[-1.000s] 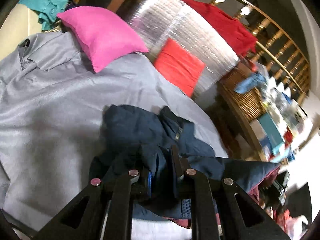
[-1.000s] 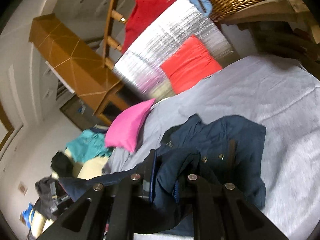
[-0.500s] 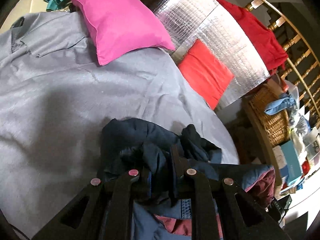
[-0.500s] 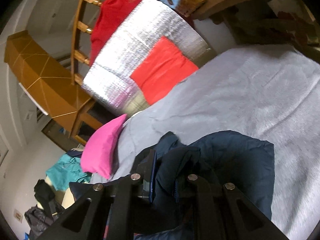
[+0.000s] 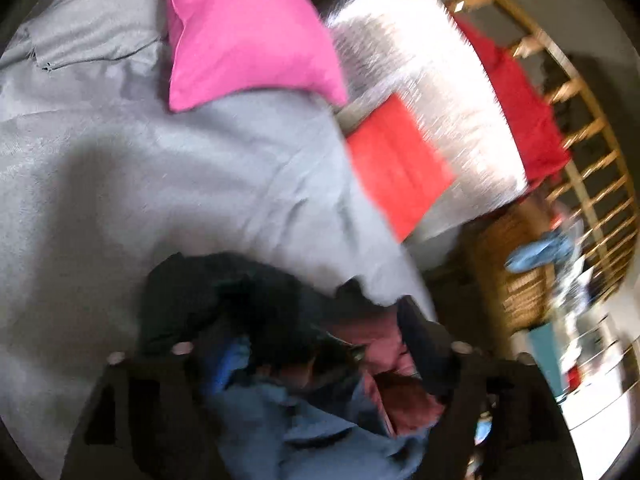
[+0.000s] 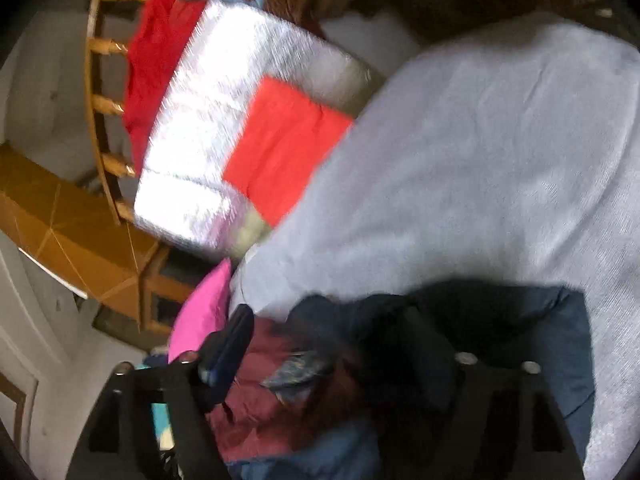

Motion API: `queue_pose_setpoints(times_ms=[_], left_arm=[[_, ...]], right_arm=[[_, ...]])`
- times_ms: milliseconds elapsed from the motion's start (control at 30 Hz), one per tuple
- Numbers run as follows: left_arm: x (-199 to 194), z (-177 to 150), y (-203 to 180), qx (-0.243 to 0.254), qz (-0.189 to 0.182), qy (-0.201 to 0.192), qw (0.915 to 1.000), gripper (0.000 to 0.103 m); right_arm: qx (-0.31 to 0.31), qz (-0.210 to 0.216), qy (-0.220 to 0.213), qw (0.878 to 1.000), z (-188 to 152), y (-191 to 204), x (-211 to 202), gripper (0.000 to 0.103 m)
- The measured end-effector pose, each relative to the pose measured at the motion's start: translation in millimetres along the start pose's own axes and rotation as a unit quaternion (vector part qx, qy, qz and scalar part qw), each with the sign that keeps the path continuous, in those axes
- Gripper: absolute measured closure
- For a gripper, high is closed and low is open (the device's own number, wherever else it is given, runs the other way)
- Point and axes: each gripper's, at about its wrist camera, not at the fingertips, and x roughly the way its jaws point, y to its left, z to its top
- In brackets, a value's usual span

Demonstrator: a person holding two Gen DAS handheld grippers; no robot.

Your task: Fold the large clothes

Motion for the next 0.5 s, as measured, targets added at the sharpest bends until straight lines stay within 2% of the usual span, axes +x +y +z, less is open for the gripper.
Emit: queue_pose_setpoints(times_ms=[67, 200, 267, 333, 400, 433, 500], left_arm=[[-14.4, -2.2, -5.6, 0.002, -0.013, -0.037, 0.9992, 0.015], [-33.4, -9.9, -20.4, 0.030, 0.027, -0.073, 0.9965, 0.014], [-38.4, -16.7, -26.4, 0.051, 0.093, -0.083, 0.9909, 0.014], [-38.9, -22.6, -27.4, 0.069, 0.145, -0.078, 0.9839, 0.014], [-38.5, -30.0, -19.4, 0.061, 0.218, -0.063, 0.9719, 0.014], [-39.2, -33.5, -14.6, 0.055, 0.241, -0.057, 0.9673, 0.014], [-43.0, -38.4, -5.3, 0.039, 0.280, -0.047, 0.9582, 0.014]], right_arm=[[-0.011, 0.021, -0.020, 1.000, -0.2, 7.4, -12.3, 0.021], [-0.077, 0.035, -0.001, 0.996, -13.5, 41.1, -20.3, 0.021], [-0.121, 0.037, 0.023, 0.992, -26.7, 64.4, -16.3, 0.025], [-0.163, 0.039, 0.068, 0.983, -47.0, 88.9, -3.1, 0.033], [-0.199, 0.039, 0.117, 0.972, -72.0, 110.4, 14.2, 0.040], [-0.215, 0.041, 0.140, 0.966, -84.1, 118.9, 21.9, 0.044], [-0.246, 0.040, 0.183, 0.951, -108.2, 134.8, 36.1, 0.046]])
